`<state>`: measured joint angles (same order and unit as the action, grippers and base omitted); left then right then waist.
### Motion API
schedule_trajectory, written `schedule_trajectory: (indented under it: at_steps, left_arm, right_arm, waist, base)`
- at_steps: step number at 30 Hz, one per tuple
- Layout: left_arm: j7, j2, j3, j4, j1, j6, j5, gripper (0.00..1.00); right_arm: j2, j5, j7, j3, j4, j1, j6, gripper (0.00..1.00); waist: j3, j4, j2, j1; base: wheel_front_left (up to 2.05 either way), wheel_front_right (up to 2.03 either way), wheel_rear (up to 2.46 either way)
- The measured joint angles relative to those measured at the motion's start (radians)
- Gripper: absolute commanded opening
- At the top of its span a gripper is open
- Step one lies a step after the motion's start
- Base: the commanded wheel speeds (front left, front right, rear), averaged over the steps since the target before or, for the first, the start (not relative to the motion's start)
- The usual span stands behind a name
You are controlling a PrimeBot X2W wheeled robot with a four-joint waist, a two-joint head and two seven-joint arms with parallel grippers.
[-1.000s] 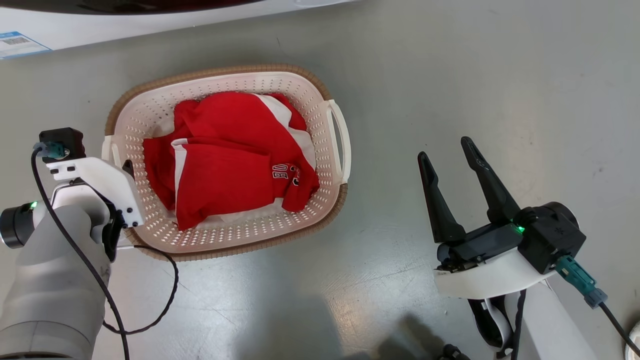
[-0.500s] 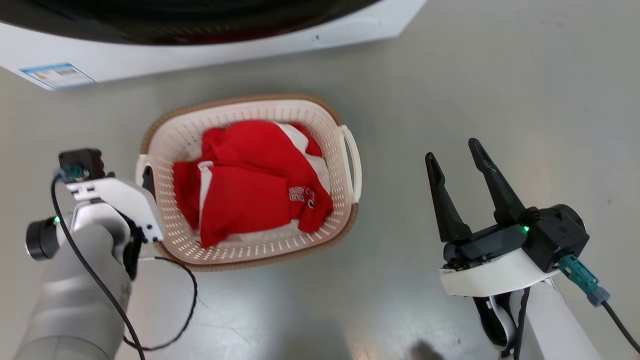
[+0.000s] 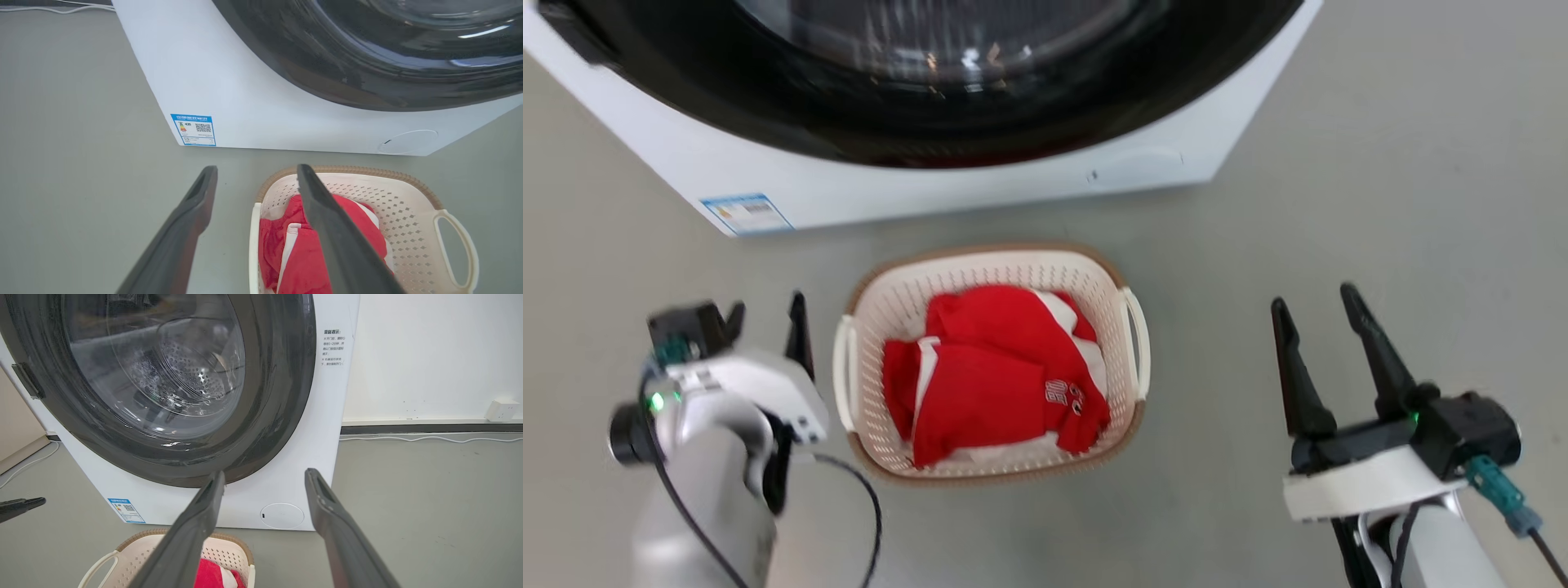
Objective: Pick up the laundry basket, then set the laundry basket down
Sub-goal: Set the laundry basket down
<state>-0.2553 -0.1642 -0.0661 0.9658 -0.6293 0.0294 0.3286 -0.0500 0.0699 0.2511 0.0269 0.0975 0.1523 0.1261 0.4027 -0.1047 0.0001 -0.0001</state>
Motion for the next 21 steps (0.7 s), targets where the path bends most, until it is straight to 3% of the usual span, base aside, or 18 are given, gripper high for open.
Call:
schedule_trajectory:
  at_steps: [10, 21]
  left_arm:
    - [0.0, 0.014, 0.064, -0.274, 0.302, -0.002, -0.015, 1.0]
    - [0.0, 0.039, 0.128, -0.488, 0.52, -0.002, -0.034, 1.0]
  right_arm:
    - [0.001, -0.011, 0.0, -0.031, 0.046, -0.092, 0.0, 1.0]
    - [0.002, -0.042, 0.0, -0.073, 0.078, -0.174, 0.0, 1.0]
  waist:
    - [-0.159, 0.034, 0.0, 0.0001]
    - [-0.291, 0.063, 0.0, 0.0]
  base:
    - [0.0, 0.0, 0.0]
    - [0.0, 0.0, 0.0]
